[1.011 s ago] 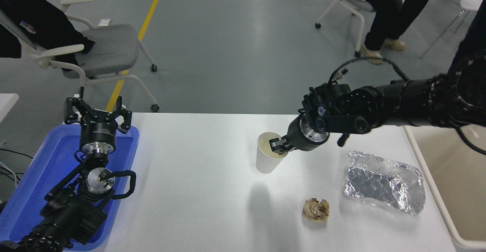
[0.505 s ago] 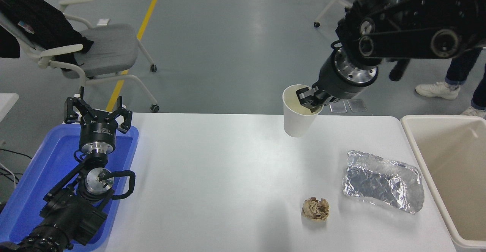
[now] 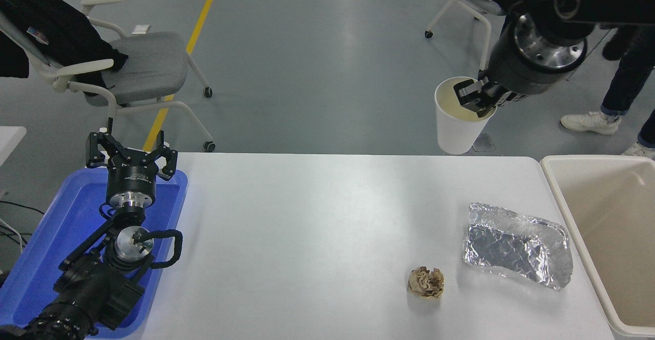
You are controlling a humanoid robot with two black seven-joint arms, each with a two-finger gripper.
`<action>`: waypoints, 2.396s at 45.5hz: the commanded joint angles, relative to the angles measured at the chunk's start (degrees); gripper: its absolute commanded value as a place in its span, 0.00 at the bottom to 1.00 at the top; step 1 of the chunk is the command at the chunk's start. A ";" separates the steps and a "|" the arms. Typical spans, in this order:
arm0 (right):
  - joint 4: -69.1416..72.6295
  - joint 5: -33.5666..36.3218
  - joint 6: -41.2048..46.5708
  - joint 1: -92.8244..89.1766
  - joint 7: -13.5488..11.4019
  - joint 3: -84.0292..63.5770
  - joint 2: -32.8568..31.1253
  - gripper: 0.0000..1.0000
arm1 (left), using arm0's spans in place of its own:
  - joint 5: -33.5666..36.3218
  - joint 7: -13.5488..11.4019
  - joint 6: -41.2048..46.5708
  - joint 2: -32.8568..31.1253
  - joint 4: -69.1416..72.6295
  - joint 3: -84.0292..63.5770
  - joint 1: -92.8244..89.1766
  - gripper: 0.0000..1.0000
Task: Pick up paper cup place in dustbin
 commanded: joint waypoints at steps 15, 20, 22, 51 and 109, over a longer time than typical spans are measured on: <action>-20.04 -22.68 -10.82 -27.14 0.35 2.93 -30.75 0.00 | -0.02 0.02 0.01 -0.01 0.00 0.00 0.01 0.99; -28.92 -22.94 -16.54 -41.91 1.40 10.40 -32.69 0.00 | -0.02 -0.07 0.01 -0.01 0.00 0.00 0.01 0.99; -31.73 -22.94 -18.03 -46.65 1.75 13.21 -32.69 0.00 | -0.02 0.02 0.01 -0.01 0.00 0.00 0.01 0.99; -66.37 -21.71 -27.44 -95.54 2.11 55.58 -15.56 0.00 | -0.02 -0.07 0.01 -0.01 0.00 0.09 -0.08 0.99; -23.15 -21.01 -20.94 -46.61 1.58 26.78 -20.66 1.00 | -0.02 -0.07 0.01 -0.09 0.00 0.09 -0.08 0.99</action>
